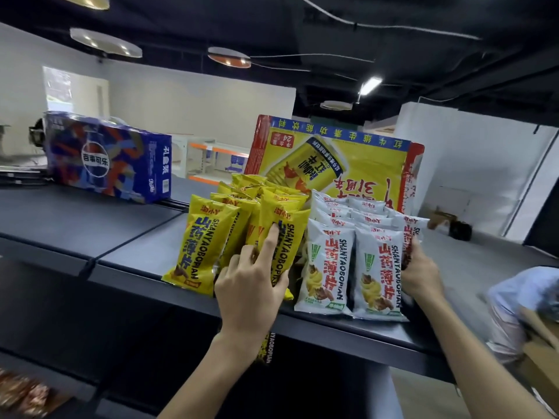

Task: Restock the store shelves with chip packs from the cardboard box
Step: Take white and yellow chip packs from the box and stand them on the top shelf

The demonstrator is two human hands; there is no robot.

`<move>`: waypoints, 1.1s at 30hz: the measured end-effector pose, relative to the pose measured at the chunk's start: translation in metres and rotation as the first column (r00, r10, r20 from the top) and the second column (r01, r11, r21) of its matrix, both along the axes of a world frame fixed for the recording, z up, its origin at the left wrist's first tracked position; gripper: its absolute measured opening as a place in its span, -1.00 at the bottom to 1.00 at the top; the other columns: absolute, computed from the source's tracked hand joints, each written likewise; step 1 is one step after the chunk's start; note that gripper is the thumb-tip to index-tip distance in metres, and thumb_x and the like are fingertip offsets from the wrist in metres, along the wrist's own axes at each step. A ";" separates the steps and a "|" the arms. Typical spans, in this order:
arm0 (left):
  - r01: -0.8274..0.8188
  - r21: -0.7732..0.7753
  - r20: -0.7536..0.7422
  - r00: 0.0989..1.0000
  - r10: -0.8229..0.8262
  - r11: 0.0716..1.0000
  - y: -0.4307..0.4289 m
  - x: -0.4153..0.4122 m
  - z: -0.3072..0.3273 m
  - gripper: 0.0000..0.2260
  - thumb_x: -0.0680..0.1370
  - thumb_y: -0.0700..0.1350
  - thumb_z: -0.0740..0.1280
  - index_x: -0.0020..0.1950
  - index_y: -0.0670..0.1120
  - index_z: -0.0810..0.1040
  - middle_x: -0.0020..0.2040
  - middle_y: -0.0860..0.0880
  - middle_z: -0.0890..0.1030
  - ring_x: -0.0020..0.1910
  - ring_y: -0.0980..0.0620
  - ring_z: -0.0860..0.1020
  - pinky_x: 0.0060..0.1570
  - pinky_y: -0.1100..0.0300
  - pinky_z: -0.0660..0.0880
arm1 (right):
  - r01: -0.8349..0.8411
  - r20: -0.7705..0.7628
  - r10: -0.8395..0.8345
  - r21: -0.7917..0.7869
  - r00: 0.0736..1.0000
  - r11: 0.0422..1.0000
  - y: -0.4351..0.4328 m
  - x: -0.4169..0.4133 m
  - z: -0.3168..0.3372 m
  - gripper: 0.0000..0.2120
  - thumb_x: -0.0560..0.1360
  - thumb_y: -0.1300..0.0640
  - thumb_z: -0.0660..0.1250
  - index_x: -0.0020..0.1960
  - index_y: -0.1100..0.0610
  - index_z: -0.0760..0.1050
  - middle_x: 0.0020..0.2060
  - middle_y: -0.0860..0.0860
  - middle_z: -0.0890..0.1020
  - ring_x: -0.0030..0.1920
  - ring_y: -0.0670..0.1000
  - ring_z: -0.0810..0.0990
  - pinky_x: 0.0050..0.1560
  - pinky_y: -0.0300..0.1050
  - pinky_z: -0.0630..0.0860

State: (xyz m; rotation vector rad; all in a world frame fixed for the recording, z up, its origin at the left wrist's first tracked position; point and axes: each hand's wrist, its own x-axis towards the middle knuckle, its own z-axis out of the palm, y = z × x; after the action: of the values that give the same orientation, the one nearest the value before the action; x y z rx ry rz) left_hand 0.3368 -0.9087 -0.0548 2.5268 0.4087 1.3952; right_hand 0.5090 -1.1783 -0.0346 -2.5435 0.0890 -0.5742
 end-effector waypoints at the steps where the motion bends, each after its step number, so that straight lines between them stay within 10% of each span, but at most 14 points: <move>1: -0.003 -0.005 0.002 1.000 0.003 1.000 -0.002 -0.001 -0.002 -0.25 0.34 0.21 0.51 0.48 0.13 0.34 -0.06 0.00 0.59 -0.15 0.01 0.60 -0.35 0.14 0.57 | -0.016 0.004 0.016 0.010 1.000 1.000 -0.002 -0.001 0.001 -0.24 0.44 -0.02 0.44 0.51 -0.07 0.13 0.12 0.25 0.57 0.10 0.26 0.55 0.08 0.16 0.53; 21: 0.065 -0.105 -0.006 0.998 -0.066 0.992 0.017 0.010 -0.030 -0.15 0.39 0.17 0.49 0.57 0.15 0.13 0.04 -0.07 0.45 0.06 -0.11 0.51 -0.08 0.02 0.61 | -0.069 0.000 0.069 0.028 0.998 0.997 -0.031 -0.014 -0.001 -0.25 0.50 0.01 0.43 0.56 0.05 0.13 0.35 0.25 0.44 0.34 0.25 0.41 0.34 0.18 0.34; 33: 0.158 -0.157 0.159 0.978 -0.133 0.975 0.012 -0.018 -0.047 -0.31 0.39 0.13 0.50 0.46 -0.02 0.39 0.26 -0.12 0.40 0.25 -0.11 0.43 -0.07 0.10 0.58 | -0.168 0.081 0.166 0.014 0.983 0.986 -0.043 -0.049 -0.010 -0.35 0.49 0.04 0.43 0.50 0.07 0.26 0.38 0.18 0.43 0.32 0.21 0.46 0.32 0.13 0.38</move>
State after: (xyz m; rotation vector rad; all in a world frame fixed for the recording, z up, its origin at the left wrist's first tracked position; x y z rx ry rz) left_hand 0.3184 -0.8963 -0.1014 2.2535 0.2936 1.4164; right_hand 0.4603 -1.2214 -0.0445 -2.4747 -0.1449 -0.6036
